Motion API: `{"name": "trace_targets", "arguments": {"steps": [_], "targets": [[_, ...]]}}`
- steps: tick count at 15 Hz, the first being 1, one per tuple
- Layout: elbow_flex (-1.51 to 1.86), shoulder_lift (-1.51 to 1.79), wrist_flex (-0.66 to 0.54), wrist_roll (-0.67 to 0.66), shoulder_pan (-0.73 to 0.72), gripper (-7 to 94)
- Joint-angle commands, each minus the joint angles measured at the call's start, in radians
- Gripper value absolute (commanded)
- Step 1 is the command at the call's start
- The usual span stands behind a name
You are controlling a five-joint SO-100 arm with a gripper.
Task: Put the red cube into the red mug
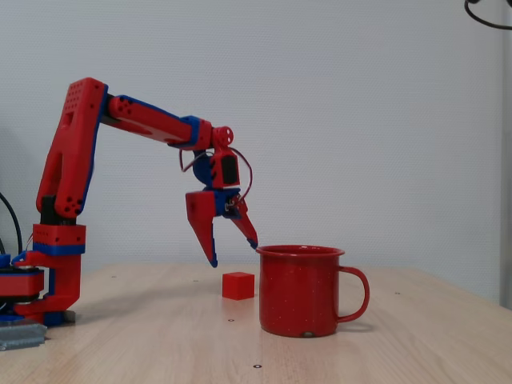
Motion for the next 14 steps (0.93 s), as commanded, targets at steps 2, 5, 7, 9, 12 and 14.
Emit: {"name": "trace_targets", "arguments": {"steps": [2,5,7,9,12,14], "targets": [[-0.018,0.008,-0.066,-0.037,0.000,38],[-0.032,-0.040,-0.089,-0.060,0.015,38],[-0.032,-0.063,-0.103,-0.072,0.028,38],[-0.021,-0.069,-0.127,-0.087,0.041,38],[-0.021,-0.075,-0.146,-0.109,0.058,38],[-0.021,-0.075,-0.153,-0.114,0.064,36]]}}
